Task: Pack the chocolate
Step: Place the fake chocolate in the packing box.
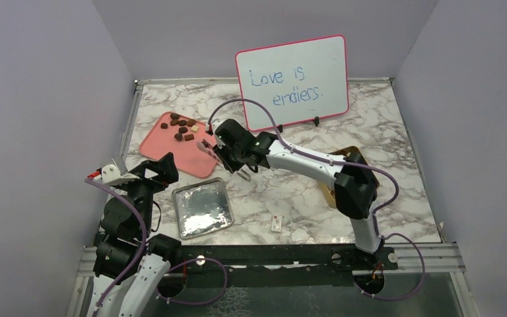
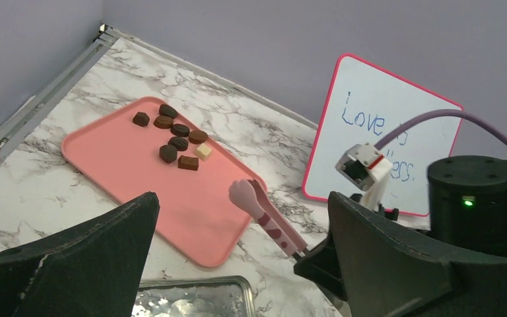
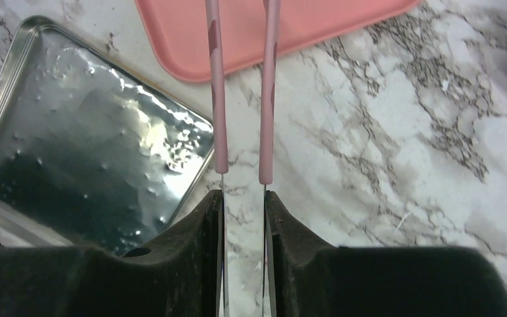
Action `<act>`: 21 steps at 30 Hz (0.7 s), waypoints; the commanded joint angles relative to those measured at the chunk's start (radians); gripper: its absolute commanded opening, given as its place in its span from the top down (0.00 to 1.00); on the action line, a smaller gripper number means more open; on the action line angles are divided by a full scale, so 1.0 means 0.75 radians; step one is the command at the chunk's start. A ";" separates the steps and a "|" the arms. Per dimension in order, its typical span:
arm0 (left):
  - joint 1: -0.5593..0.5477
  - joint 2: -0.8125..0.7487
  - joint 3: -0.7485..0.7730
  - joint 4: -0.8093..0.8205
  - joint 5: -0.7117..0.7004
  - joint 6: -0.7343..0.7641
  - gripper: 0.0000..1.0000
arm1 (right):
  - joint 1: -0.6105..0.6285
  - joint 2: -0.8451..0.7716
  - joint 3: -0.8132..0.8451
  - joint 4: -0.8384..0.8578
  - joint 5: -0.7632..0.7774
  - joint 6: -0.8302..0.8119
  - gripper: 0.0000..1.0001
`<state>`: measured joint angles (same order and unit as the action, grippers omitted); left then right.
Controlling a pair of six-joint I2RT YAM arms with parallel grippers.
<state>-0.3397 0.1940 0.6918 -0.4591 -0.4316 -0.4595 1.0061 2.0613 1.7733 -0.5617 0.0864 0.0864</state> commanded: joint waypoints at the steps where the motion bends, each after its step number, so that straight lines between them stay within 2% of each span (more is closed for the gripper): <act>1: 0.009 0.019 0.005 0.015 0.027 -0.001 0.01 | 0.000 -0.216 -0.163 0.060 0.059 0.168 0.71; 10: 0.009 0.024 -0.002 0.032 0.056 0.003 0.01 | -0.001 -0.549 -0.475 -0.037 0.163 0.521 0.71; 17: 0.009 0.021 -0.004 0.036 0.065 0.004 0.01 | -0.001 -0.696 -0.521 -0.287 0.337 0.841 0.71; 21: 0.009 0.020 -0.006 0.035 0.066 0.005 0.01 | 0.000 -0.743 -0.528 -0.450 0.439 1.107 0.71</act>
<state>-0.3397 0.2058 0.6918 -0.4572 -0.4076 -0.4591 1.0061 1.5562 1.3872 -0.7448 0.2874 0.6727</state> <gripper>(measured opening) 0.990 0.290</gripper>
